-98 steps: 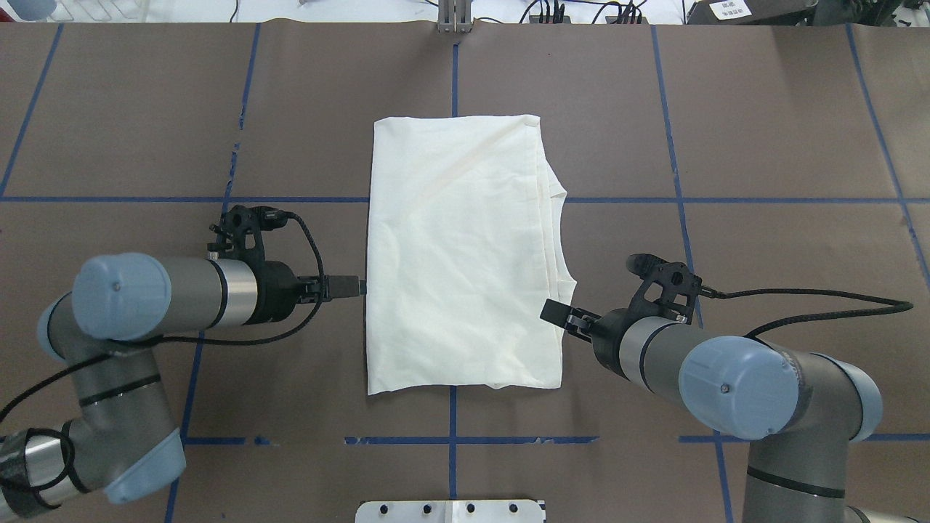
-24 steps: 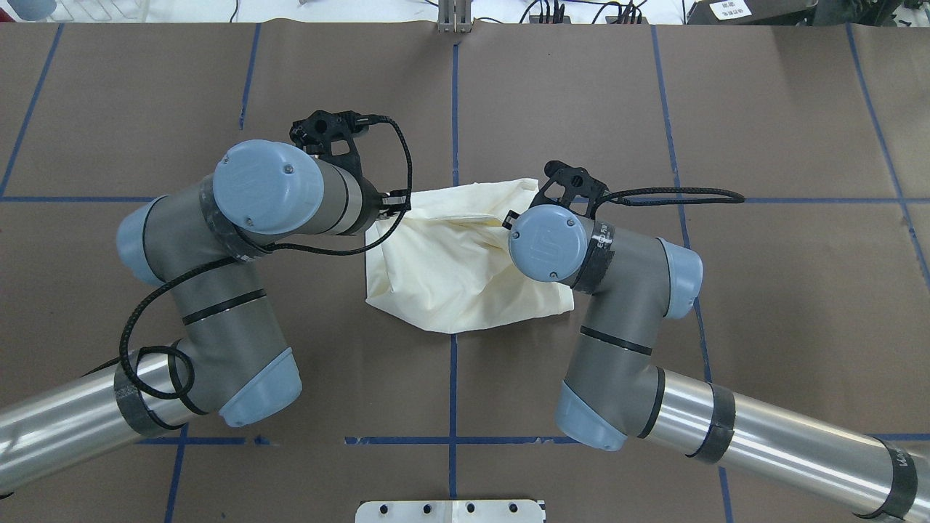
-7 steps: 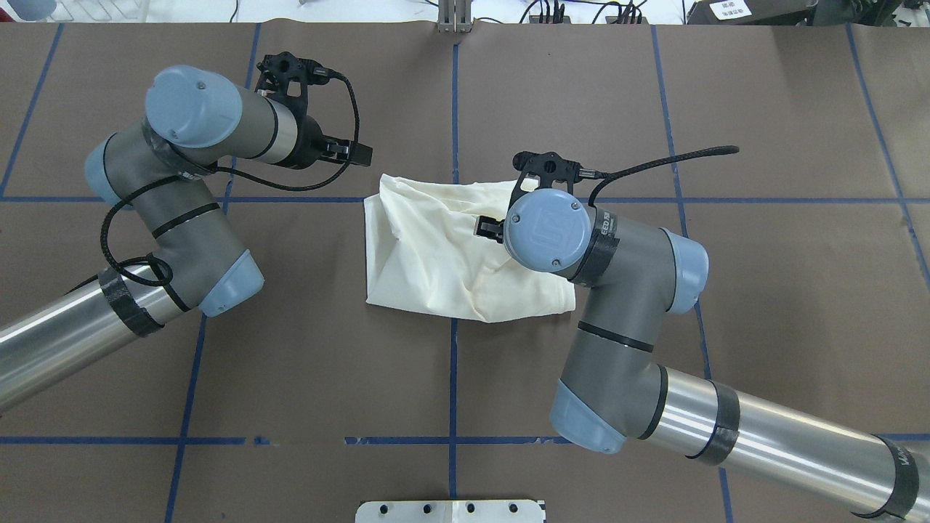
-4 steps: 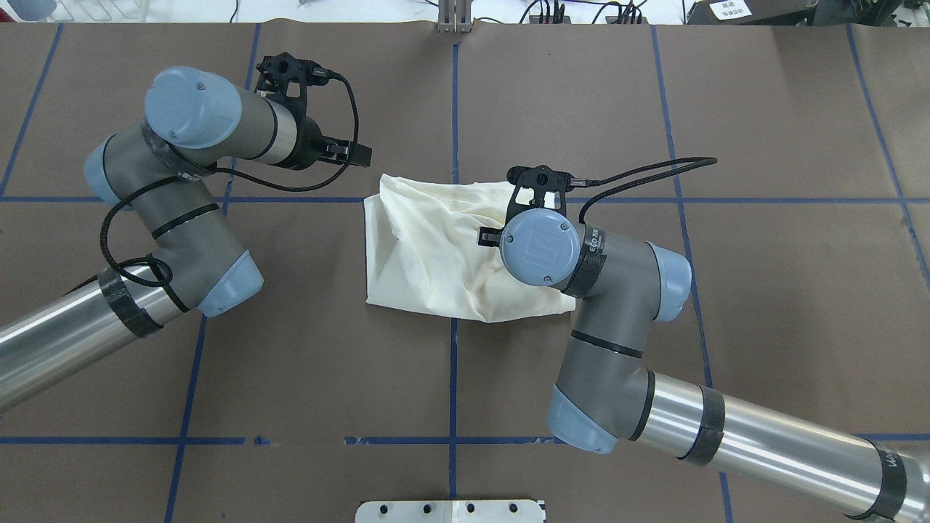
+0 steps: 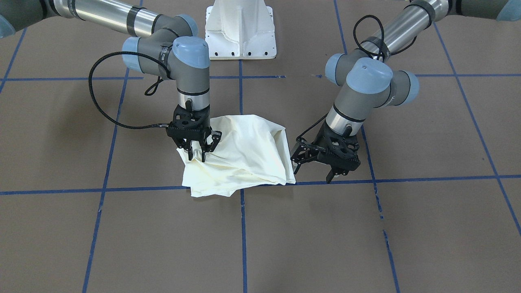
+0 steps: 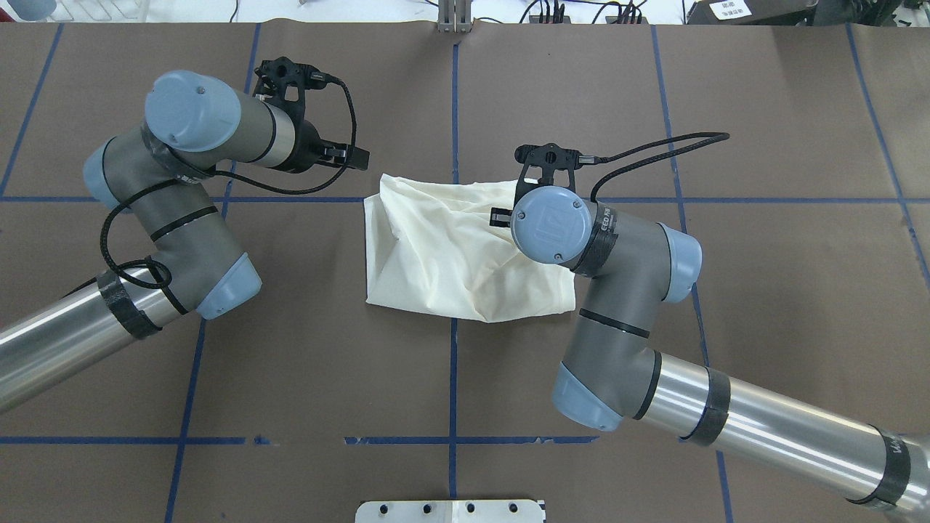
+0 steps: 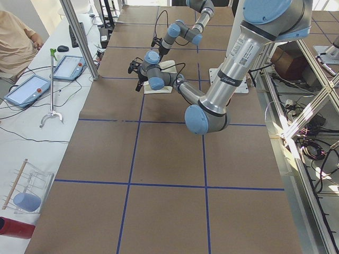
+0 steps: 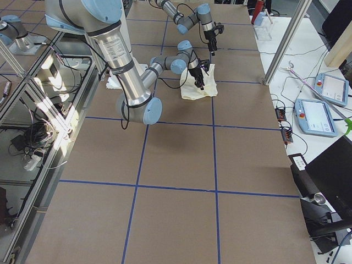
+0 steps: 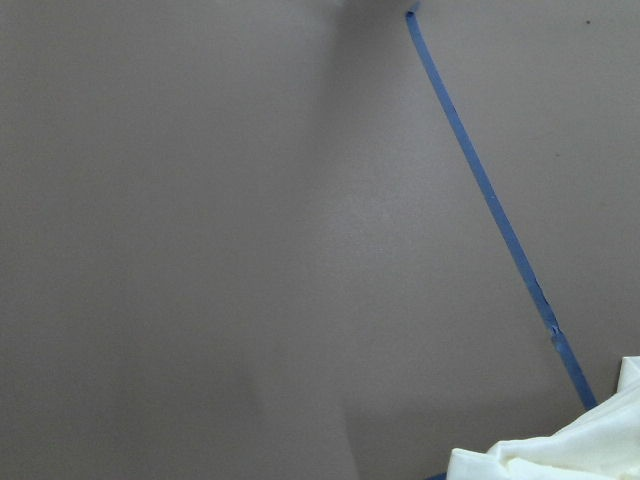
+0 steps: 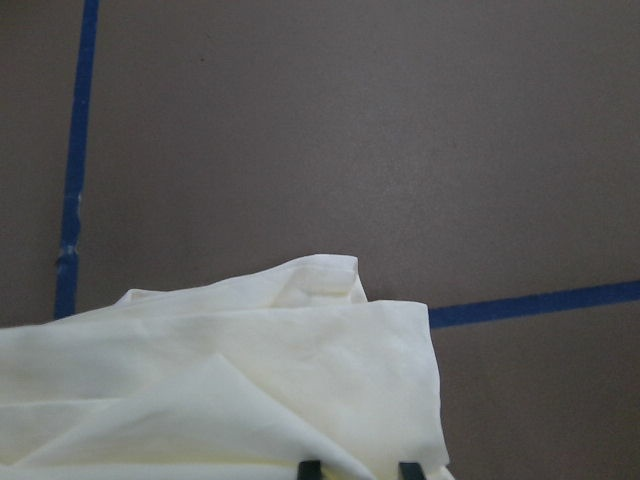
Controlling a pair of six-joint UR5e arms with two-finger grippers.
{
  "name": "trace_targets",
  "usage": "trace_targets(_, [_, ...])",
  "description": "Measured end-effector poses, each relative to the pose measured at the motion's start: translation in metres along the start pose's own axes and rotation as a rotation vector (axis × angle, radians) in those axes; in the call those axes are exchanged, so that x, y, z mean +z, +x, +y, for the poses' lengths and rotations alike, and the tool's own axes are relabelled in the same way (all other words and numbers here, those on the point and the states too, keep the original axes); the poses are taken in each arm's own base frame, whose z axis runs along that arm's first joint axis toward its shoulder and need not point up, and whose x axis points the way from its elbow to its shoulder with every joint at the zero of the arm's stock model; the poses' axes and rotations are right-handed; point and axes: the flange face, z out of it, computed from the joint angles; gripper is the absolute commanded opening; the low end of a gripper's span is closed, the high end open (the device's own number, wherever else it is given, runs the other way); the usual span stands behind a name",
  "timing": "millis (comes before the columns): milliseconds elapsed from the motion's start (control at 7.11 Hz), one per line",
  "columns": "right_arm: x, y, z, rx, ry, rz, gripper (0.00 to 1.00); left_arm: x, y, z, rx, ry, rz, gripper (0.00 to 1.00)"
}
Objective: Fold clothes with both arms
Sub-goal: 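Lay the folded edge down on the far half and open both grippers, then raise the right gripper off the shirt while the left gripper moves to its side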
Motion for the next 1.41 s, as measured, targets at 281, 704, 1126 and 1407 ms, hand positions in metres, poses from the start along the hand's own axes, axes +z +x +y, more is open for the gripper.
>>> trace_targets(281, [0.002, 0.002, -0.002, 0.01, 0.004, 0.005, 0.0, 0.0, 0.001, 0.001, -0.001, 0.0, 0.002, 1.0])
trace_targets(704, [0.023, 0.009, -0.021, 0.025, 0.019, 0.046, 0.33, 0.0, 0.002, 0.002, -0.02, -0.001, 0.002, 1.0])
trace_targets(1126, [0.046, 0.005, -0.037, 0.029, 0.043, 0.005, 1.0, -0.001, 0.004, 0.002, -0.019, 0.002, 0.008, 1.0])
trace_targets(1407, [0.031, 0.011, -0.079, 0.029, -0.011, -0.043, 1.0, -0.001, 0.013, 0.019, -0.003, 0.015, 0.069, 1.0])
